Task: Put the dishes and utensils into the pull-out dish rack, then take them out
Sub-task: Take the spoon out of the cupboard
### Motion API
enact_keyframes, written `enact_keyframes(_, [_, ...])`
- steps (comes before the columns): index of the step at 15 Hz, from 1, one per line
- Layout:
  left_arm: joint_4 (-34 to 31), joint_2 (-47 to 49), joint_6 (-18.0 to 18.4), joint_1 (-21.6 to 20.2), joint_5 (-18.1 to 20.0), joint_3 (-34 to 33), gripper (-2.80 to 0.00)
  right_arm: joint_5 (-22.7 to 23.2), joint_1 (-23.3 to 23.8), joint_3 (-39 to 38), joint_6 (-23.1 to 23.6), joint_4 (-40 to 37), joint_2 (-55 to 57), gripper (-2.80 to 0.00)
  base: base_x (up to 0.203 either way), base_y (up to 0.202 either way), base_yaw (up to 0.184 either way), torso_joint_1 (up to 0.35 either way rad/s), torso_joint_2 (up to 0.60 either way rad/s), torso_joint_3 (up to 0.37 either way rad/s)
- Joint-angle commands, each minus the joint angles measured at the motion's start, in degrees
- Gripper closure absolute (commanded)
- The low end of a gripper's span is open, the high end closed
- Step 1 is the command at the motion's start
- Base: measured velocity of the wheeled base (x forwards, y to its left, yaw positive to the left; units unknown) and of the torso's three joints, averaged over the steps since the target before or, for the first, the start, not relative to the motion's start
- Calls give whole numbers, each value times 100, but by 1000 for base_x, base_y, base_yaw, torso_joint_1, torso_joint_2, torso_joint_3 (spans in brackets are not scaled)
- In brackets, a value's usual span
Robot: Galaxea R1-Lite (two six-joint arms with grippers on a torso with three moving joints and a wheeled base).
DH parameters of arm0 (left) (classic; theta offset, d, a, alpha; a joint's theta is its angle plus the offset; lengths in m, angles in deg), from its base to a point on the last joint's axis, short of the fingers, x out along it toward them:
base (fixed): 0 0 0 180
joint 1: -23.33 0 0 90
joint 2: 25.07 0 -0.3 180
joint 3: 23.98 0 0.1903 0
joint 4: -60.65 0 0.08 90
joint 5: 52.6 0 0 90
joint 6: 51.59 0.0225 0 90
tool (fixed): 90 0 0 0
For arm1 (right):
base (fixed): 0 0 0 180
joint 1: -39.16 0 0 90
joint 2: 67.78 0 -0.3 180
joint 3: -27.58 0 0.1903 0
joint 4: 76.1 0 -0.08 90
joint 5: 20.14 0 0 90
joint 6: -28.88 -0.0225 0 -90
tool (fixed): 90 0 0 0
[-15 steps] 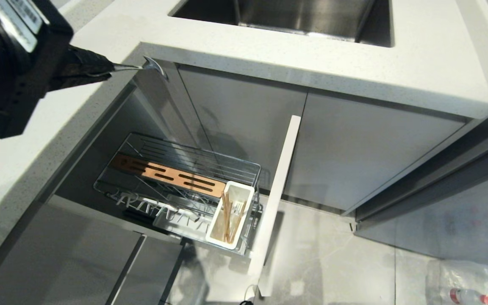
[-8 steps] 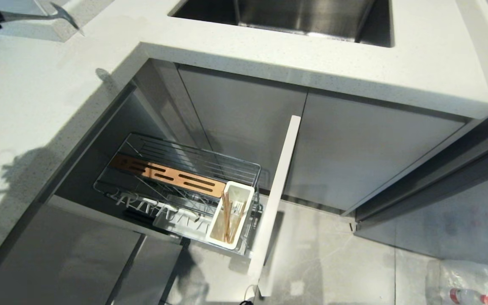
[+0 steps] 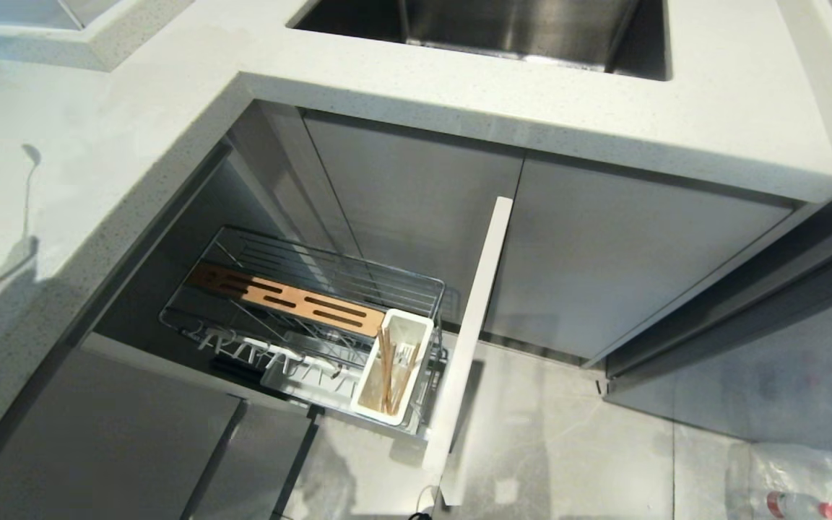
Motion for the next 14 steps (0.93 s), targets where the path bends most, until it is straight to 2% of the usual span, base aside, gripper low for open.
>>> enact_keyframes(1, [-211,-19,43,-528,-25,3,0,0,-4,-9,-1,-6,5,0,0,0,0,0,0,0])
enact_keyframes(3, [-499,52,132,-1107,-22,-16,0,0,-1,-9,-1,0,5,0,0,0,0,0,0,0])
enact_keyframes(7, [-1138,310,205,-1841,-30,-107,0,0,-6,-9,-1,-7,5,0,0,0,0,0,0,0])
enact_keyframes(11, [-1203,565,206,-2195,-47,-249,0,0,2,-9,-1,-6,5,0,0,0,0,0,0,0])
enact_keyframes(14, [-1201,612,215,-2203,-90,-360,0,0,2,-9,-1,-7,5,0,0,0,0,0,0,0])
